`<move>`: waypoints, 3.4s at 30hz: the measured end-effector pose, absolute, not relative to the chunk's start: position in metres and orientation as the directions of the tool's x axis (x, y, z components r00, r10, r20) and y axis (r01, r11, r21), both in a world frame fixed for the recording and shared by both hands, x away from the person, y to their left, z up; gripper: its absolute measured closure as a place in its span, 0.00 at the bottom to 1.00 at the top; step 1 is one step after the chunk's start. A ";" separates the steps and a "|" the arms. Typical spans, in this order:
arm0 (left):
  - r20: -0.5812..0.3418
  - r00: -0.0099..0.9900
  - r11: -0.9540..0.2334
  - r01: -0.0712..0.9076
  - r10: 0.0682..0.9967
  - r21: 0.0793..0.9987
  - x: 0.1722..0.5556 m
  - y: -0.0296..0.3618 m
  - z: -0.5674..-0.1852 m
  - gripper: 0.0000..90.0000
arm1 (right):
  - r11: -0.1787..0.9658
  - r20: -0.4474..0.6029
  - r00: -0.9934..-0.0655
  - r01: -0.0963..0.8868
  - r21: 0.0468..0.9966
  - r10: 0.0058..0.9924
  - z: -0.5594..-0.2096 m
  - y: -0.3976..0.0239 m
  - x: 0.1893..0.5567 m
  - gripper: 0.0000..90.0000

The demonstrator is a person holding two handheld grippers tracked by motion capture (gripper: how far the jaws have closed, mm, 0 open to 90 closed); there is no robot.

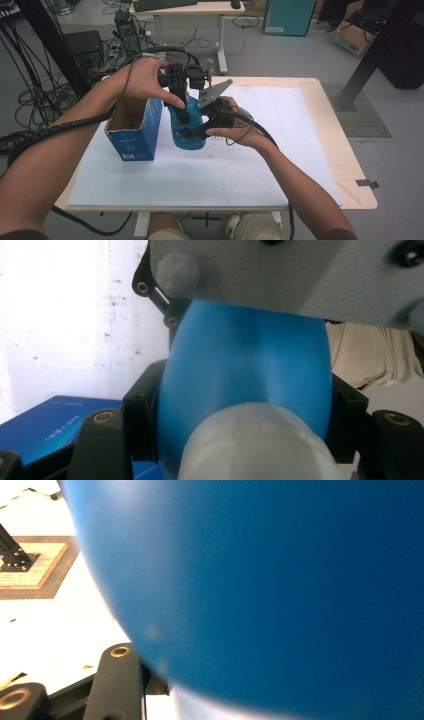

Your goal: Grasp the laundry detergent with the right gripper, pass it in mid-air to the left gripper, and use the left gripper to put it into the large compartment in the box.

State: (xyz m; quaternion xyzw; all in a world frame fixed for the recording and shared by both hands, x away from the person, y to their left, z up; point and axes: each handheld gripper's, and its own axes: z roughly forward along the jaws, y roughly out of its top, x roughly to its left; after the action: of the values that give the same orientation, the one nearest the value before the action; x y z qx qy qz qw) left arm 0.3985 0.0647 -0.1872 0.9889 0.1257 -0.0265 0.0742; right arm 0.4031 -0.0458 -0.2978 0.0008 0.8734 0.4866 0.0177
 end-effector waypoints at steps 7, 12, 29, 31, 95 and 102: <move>-0.044 0.983 -0.978 0.182 0.179 0.098 0.401 0.065 -0.184 0.40 | 0.515 -0.059 -0.998 -0.046 0.856 0.009 -0.298 -0.045 0.405 0.48; -0.051 0.984 -0.981 0.177 0.173 0.081 0.401 0.064 -0.184 0.40 | 0.514 -0.058 -0.998 -0.047 0.856 0.007 -0.298 -0.044 0.404 0.48; -0.026 0.985 -0.984 0.169 0.168 0.062 0.403 0.062 -0.184 0.40 | 0.508 -0.053 -0.998 -0.037 0.861 0.018 -0.300 -0.045 0.405 0.48; -0.028 0.985 -0.983 0.174 0.172 0.067 0.403 0.062 -0.184 0.40 | 0.506 -0.057 -0.998 -0.041 0.862 0.017 -0.301 -0.045 0.405 0.48; -0.006 0.986 -0.985 0.166 0.166 0.048 0.403 0.060 -0.188 0.41 | 0.484 -0.118 -0.993 -0.118 0.867 -0.030 -0.306 -0.044 0.413 0.46; -0.007 0.986 -0.985 0.167 0.167 0.049 0.403 0.060 -0.188 0.41 | 0.483 -0.120 -0.992 -0.119 0.868 -0.029 -0.306 -0.044 0.413 0.46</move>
State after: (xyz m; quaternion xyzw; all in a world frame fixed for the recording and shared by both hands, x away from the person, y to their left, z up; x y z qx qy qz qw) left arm 0.4028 0.0600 -0.1878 0.9962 0.0839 -0.0013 0.0247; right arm 0.4134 -0.0441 -0.3058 -0.0430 0.8600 0.5066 0.0441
